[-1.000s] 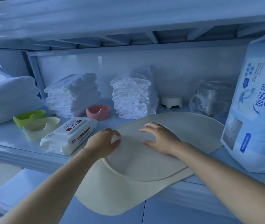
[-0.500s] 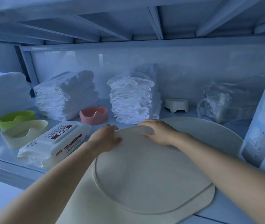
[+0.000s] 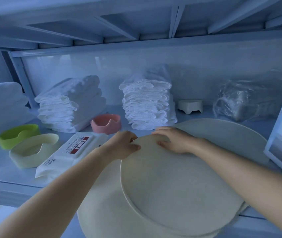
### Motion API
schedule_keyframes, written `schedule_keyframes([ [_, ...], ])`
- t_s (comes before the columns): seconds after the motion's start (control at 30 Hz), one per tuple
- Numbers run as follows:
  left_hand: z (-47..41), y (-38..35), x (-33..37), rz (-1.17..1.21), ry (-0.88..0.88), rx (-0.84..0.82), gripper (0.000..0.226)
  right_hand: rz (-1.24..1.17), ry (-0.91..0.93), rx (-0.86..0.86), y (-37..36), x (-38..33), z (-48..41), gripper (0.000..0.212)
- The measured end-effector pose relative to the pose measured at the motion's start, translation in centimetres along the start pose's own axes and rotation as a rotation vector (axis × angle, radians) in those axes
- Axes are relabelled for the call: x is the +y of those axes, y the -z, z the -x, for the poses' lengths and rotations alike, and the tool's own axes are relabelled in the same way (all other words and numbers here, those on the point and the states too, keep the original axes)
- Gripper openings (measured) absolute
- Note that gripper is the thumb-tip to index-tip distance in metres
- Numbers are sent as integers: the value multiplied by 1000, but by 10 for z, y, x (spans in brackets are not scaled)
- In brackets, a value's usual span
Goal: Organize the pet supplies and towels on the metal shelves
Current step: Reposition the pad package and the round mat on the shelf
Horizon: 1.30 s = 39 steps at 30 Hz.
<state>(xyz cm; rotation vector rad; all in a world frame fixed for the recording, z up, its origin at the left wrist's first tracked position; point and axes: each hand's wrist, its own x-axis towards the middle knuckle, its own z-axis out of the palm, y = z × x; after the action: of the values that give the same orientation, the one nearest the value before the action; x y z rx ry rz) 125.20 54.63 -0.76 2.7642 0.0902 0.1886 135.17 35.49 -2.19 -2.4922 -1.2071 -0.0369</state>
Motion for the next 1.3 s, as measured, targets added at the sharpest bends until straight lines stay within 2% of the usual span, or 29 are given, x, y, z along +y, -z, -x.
schedule_keyframes([
  [0.2, 15, -4, -6, 6, -88, -71, 24, 7, -77, 17, -8, -21, 19, 36],
  [0.33, 16, -9, -6, -116, -122, -53, 29, 12, -143, 47, -14, -29, 32, 40],
  [0.6, -2, -20, 0, -218, -75, -56, 36, 91, -334, 88, -7, -25, 75, 45],
  [0.8, -17, -15, 8, -129, -115, -97, 29, 130, -473, 144, 5, -11, 111, 46],
  [1.0, -27, -28, 5, 117, -200, 4, 22, 192, -530, 201, 7, -8, 130, 45],
  [1.13, -35, -30, 3, 139, -215, 43, 21, 208, -562, 234, 7, -9, 138, 45],
  [1.2, -38, -30, 7, 75, -217, 62, 25, 221, -577, 255, 9, -10, 143, 45],
  [1.3, -38, -33, 15, -36, -239, 93, 46, 279, -578, 304, 15, -11, 151, 43],
])
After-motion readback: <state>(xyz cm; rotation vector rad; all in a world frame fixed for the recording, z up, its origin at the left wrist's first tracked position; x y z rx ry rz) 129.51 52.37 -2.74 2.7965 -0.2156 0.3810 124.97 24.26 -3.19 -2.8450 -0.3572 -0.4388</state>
